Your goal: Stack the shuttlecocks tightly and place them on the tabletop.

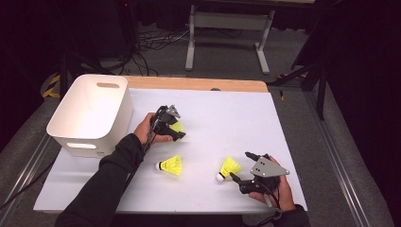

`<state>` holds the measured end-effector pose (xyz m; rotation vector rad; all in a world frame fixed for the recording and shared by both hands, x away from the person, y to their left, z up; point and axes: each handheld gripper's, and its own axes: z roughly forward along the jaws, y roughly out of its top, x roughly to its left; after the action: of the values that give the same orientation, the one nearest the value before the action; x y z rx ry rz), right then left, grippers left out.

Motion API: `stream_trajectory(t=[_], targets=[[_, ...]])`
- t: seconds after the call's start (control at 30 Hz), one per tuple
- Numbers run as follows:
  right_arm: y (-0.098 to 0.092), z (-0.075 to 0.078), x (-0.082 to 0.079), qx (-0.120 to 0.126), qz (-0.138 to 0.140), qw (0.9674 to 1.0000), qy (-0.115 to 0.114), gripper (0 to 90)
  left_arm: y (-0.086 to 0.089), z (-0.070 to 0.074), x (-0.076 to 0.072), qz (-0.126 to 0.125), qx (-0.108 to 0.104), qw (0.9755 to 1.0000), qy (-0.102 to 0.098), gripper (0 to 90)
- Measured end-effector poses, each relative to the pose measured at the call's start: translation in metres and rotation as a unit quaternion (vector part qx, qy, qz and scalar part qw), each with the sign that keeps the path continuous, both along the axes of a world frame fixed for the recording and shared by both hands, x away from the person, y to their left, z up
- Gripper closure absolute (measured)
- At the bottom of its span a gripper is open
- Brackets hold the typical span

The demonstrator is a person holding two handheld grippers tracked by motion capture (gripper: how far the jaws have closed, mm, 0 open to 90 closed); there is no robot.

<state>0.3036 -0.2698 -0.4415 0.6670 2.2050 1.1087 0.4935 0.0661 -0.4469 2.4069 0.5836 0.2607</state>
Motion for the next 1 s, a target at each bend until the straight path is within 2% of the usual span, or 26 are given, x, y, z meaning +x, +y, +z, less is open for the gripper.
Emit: stream_trajectory(t=[0.07,0.1,0.3,0.37,0.43,0.5,0.57,0.63,0.73,0.83,1.0], targets=[[-0.001,0.001,0.0,0.003,0.0,1.0,-0.001,15.0,0.001,0.001,-0.004,-0.018,0.017,0.9997,-0.008,34.4],[-0.001,0.001,0.0,0.002,-0.001,1.0,-0.001,15.0,0.001,0.001,-0.005,-0.019,0.025,0.9995,-0.011,34.3],[0.0,0.0,0.0,-0.001,0.001,1.0,0.001,15.0,0.005,0.002,-0.007,-0.023,0.02,0.9995,-0.008,32.6],[0.0,0.0,0.0,-0.002,-0.001,1.0,0.0,15.0,0.005,0.001,-0.007,-0.02,0.024,0.9994,-0.014,31.8],[0.0,0.0,0.0,-0.001,0.0,1.0,0.0,15.0,0.004,0.0,-0.008,-0.022,0.022,0.9993,-0.019,30.9],[0.0,0.0,0.0,-0.001,0.0,1.0,0.0,15.0,0.002,0.0,-0.008,-0.031,0.02,0.9992,-0.013,30.4],[0.0,0.0,0.0,-0.001,-0.001,1.0,-0.001,15.0,0.001,-0.001,-0.009,-0.032,0.028,0.9989,-0.018,30.2],[-0.001,0.001,0.0,-0.001,0.0,1.0,-0.002,14.9,0.001,0.0,-0.01,-0.04,0.026,0.9988,-0.013,32.0],[-0.001,0.001,0.0,0.0,0.0,1.0,-0.003,14.8,0.002,0.001,-0.012,-0.039,0.027,0.9987,-0.02,29.4],[-0.001,0.001,0.0,-0.001,0.0,1.0,-0.003,14.8,0.005,0.002,-0.013,-0.032,0.037,0.9984,-0.029,30.4],[0.0,0.001,-0.001,-0.001,0.002,1.0,-0.002,14.7,0.008,0.003,-0.013,-0.029,0.029,0.9987,-0.031,30.2]])
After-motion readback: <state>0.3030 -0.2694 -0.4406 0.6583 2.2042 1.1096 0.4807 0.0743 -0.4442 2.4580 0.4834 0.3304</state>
